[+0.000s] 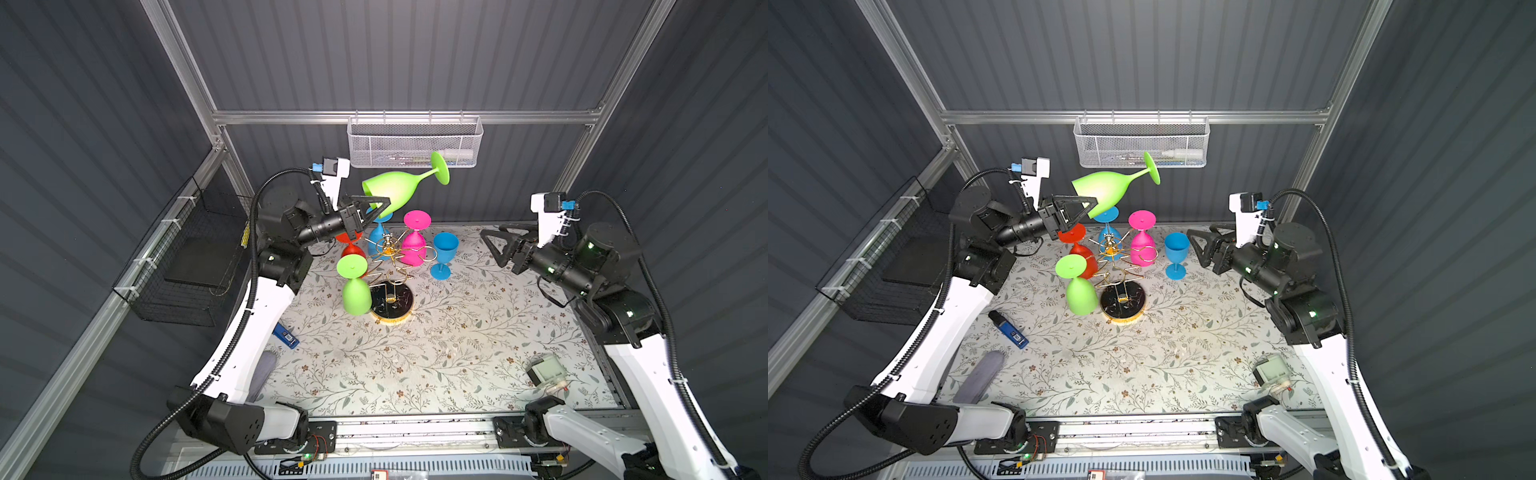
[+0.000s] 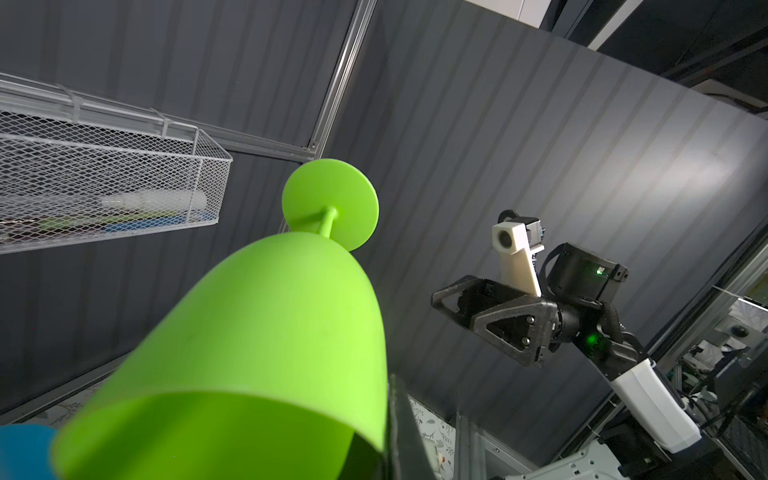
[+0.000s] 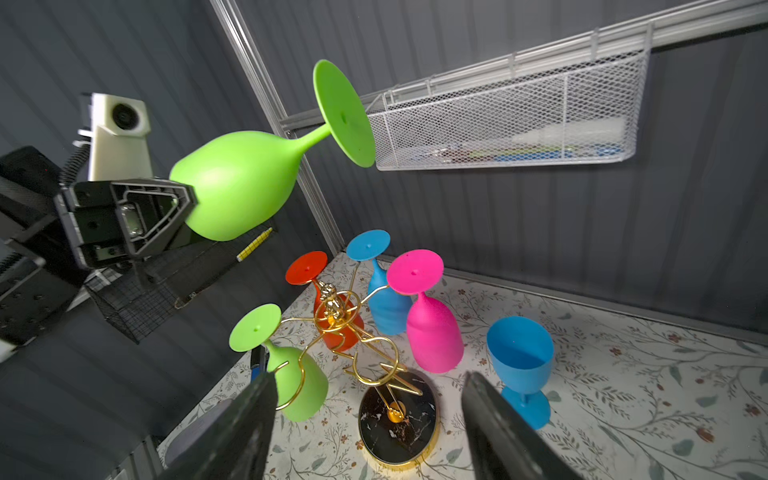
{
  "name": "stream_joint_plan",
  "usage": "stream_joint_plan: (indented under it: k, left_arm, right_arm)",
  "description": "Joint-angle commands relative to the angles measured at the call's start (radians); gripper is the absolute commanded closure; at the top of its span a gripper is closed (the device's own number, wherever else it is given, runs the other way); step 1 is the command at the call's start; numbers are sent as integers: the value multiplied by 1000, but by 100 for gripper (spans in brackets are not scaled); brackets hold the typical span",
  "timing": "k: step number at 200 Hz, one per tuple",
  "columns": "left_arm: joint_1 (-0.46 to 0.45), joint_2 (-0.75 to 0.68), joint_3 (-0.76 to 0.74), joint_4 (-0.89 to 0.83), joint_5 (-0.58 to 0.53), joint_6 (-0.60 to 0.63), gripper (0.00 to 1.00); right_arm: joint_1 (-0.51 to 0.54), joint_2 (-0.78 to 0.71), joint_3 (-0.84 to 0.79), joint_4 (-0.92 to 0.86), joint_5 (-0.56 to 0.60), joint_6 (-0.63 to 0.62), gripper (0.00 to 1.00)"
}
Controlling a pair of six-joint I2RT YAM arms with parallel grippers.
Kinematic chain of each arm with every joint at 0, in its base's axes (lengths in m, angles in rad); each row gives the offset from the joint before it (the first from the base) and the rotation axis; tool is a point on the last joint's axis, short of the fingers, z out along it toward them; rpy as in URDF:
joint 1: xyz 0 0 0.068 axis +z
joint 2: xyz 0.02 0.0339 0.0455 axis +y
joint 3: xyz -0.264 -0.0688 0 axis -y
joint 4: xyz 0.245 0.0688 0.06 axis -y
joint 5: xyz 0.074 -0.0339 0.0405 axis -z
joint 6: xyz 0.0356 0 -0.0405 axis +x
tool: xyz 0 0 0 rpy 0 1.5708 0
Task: Take the wine glass off the wine glass rack
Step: 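Open the right gripper and draw it back while the left gripper holds the glass, then carry the lime green glass down toward the table with the left gripper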
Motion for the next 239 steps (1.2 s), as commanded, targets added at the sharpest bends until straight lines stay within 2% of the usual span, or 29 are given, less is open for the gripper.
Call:
stream_joint_plan:
  k: [1, 29, 58, 98, 123, 140, 188, 239]
  left_arm:
    - [-94, 63, 135, -357, -104, 244, 100]
    - [-164, 155, 290, -557, -180, 331, 100]
    - [-289, 257, 457, -763, -345, 441, 100]
    - [-467, 448, 742, -1018, -604, 534, 100]
    - [-559, 567, 924, -1157, -729, 574, 100]
    - [-609, 619, 988, -1205, -805, 590, 100]
    - [-706, 682, 1004, -1234, -945, 607, 100]
    - [-750, 761, 1027, -1339, -1005, 599, 100]
  right_arm:
    - [4, 13, 57, -85, 96, -30, 28]
    - [4, 30, 104, -192, 228, -32, 26]
    - [-2, 5, 85, -248, 376, -41, 24]
    - [-33, -20, 48, -328, 486, -41, 20]
    - [-102, -62, -47, -333, 456, -13, 17]
    - [-154, -101, -120, -324, 418, 5, 14]
    - [-235, -135, -269, -289, 336, 29, 8]
    - [-275, -133, -314, -266, 286, 38, 6]
